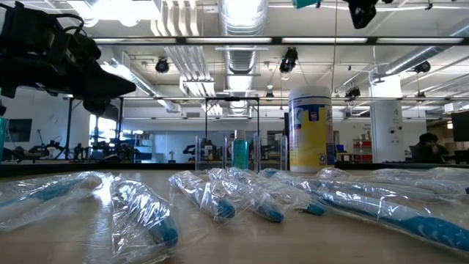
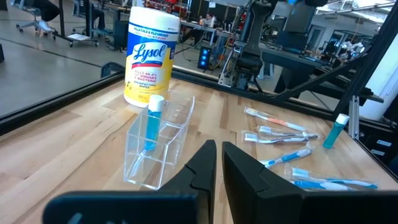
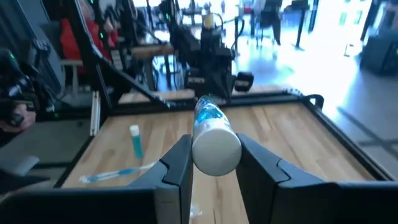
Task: Pick & Place toothbrushing station
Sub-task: Put the blue mouthwash bottle into the transparent organizer
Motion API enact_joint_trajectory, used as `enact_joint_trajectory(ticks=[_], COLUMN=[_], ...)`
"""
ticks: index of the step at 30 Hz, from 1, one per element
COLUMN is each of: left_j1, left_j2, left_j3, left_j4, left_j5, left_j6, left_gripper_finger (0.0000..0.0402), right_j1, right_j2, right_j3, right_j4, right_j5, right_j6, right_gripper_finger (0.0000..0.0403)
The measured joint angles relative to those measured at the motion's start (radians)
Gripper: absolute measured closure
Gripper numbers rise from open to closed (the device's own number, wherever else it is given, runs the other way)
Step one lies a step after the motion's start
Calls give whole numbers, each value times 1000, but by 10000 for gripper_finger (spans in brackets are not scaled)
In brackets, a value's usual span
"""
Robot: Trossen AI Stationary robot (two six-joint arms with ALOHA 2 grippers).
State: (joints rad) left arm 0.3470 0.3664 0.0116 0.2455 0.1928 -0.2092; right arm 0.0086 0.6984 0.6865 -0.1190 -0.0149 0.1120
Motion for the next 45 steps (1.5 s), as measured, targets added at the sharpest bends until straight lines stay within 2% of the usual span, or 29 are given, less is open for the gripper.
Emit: enact_joint_trajectory(ticks=[6,10,17,23,29,45], left_j1=[0,0,0,0,0,0], left_j2=[0,0,-1,-3,-3,-3], left_j3=[0,0,-2,-3,-3,-4], left_j4=[-1,-13,-22,-21,-22,-29], left_j5=[0,0,-7,-37,-37,-34], left_j6=[0,0,9,23,39,46], left_gripper_finger=[371,371,371,371,371,371], right_j1=[0,0,0,0,0,0], right_j2=[-147,-223,-305,-374,-438,-442], right_j3=[-174,-305,-520,-631,-678,-678], right_j4=[98,240,508,630,658,648], right_j5=[20,20,23,43,65,71], right_j6=[-2,-2,-18,-29,-37,-41], right_gripper_finger=[316,316,316,315,315,314])
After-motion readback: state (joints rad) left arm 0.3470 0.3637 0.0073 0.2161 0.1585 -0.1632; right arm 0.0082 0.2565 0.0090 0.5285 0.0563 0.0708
